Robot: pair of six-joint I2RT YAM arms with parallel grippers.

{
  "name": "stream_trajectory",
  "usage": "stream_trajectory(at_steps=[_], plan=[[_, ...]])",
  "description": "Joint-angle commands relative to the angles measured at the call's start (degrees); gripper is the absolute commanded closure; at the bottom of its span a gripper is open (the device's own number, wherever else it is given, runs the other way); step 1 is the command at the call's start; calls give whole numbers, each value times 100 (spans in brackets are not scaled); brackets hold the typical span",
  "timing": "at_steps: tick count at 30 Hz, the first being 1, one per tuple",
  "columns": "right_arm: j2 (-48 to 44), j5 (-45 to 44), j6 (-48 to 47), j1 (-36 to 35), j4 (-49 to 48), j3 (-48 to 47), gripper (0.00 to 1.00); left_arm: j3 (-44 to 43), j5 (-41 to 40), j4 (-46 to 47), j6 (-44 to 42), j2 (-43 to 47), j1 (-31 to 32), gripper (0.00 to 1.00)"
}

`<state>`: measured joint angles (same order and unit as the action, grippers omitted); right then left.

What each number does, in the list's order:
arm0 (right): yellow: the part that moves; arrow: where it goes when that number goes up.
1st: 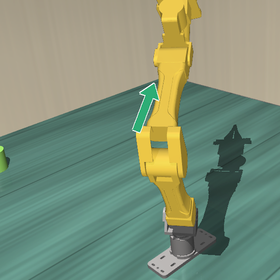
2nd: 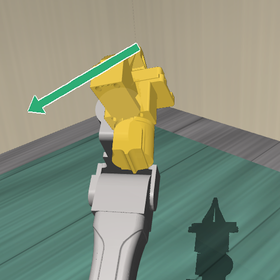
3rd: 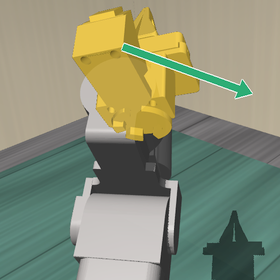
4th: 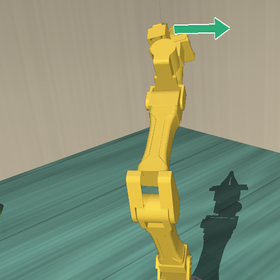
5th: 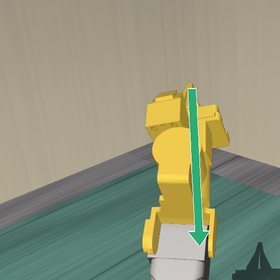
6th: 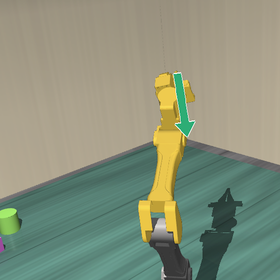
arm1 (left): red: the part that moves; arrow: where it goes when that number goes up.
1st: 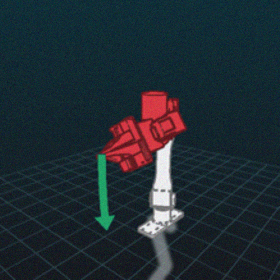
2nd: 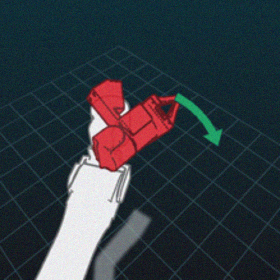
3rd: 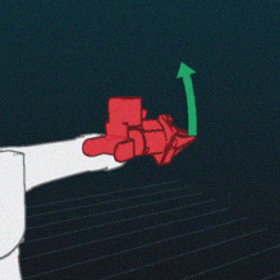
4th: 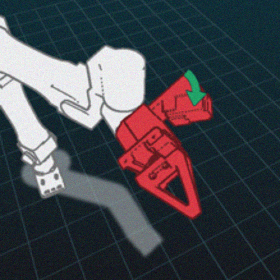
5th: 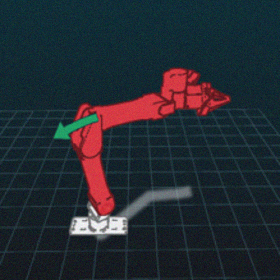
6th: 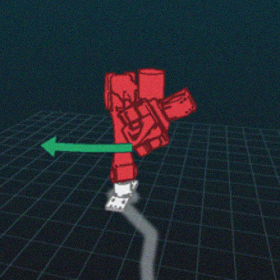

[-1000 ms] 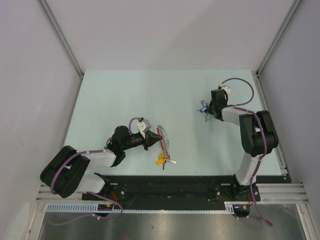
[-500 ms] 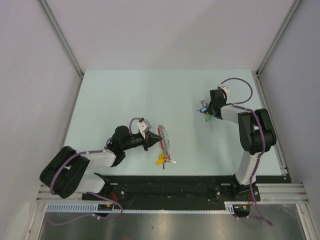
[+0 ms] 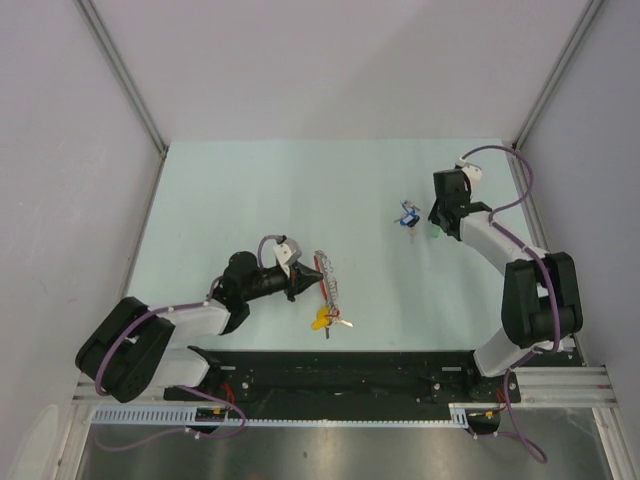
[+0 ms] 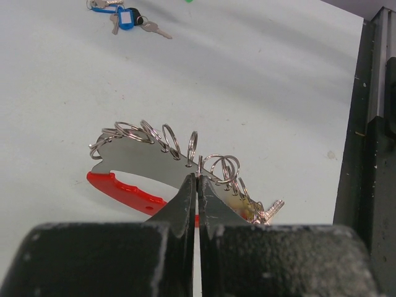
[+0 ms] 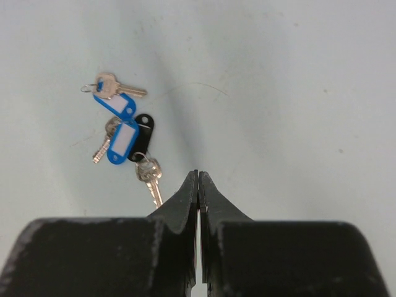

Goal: Put the keys on the keyring

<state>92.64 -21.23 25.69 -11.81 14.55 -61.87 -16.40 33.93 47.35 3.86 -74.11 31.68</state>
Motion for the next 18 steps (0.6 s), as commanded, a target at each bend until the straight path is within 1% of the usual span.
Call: stream_trajectory(at_steps=[1, 4, 6, 8, 10, 11, 13, 14, 16, 18], plan=[[-683, -680, 322, 13, 628, 305, 100, -161, -97, -7, -157, 195, -30, 99], [-1132, -663, 340, -101, 646, 552, 100, -170, -124, -24, -157, 186, -30, 100], [-1257, -637, 489, -180, 786, 772, 100, -179, -141, -59, -157, 168, -30, 100], [-1362, -628, 672, -435, 857, 921, 100, -196, -150, -77, -148, 160, -30, 100], [-1468, -680, 822, -742, 813, 1290, 100, -214, -141, -112, -131, 151, -22, 100], [-1555, -741, 1076, -1126, 769, 1430, 100, -214, -150, -112, -131, 160, -22, 100], [-1582, -856, 1358, -1463, 673, 1730, 100, -205, -159, -147, -122, 186, -30, 100], [-1539, -856, 1507, -1795, 664, 1791, 100, -214, -185, -165, -122, 203, -30, 99], [-1460, -839, 1868, -2139, 611, 1923, 100, -214, -212, -226, -131, 239, -30, 100], [-1267, -847, 2157, -2649, 602, 1924, 100, -205, -229, -270, -131, 274, -30, 100]])
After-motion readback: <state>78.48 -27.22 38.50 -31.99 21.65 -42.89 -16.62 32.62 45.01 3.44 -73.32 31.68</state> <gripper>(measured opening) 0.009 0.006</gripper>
